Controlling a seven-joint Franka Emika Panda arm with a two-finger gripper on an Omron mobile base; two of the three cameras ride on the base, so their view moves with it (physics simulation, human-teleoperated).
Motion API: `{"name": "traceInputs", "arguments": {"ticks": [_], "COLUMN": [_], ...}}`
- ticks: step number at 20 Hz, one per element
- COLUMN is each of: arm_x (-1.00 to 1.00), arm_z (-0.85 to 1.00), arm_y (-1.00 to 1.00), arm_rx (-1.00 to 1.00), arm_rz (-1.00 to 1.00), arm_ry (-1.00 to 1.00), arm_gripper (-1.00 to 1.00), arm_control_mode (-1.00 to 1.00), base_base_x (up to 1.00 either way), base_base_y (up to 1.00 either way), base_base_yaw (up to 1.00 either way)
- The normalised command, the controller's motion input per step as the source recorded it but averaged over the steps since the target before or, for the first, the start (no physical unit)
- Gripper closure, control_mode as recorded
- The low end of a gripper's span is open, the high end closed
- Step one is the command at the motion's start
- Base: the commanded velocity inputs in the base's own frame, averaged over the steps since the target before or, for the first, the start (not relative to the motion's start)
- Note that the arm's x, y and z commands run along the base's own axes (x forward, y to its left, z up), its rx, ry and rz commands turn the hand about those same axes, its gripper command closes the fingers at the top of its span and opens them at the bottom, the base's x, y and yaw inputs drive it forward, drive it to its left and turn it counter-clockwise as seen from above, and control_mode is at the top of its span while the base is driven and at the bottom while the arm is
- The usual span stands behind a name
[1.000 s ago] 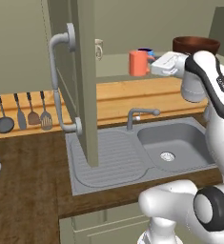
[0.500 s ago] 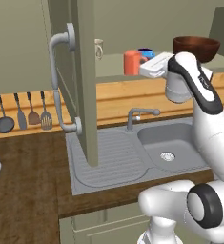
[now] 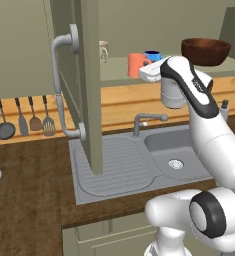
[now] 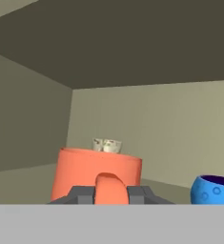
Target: Gather all objects into one cabinet and sort the glasses and bowls to opposite sides.
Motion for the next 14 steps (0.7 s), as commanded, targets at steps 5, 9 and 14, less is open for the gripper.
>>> {"name": "traceInputs", "arguments": {"ticks": [5, 9, 14], "arm_x": [0.21, 0.01, 0.04], "arm_z": [-0.09, -0.05, -0.17], "arm_y": [0.18, 0.26, 0.36], "arm_rx": [-0.01, 0.00, 0.00], "arm_rz": [-0.09, -0.07, -0.05], "arm_ry": [0.00, 0.00, 0.01], "arm_gripper": [1.00, -1.00, -1.00], "arm_control_mode": [-1.00, -1.00, -1.00], "base_base_x": [0.00, 0.00, 0.00], "base_base_y": [0.00, 0.00, 0.00], "base_base_yaw": [0.00, 0.00, 0.00]}}
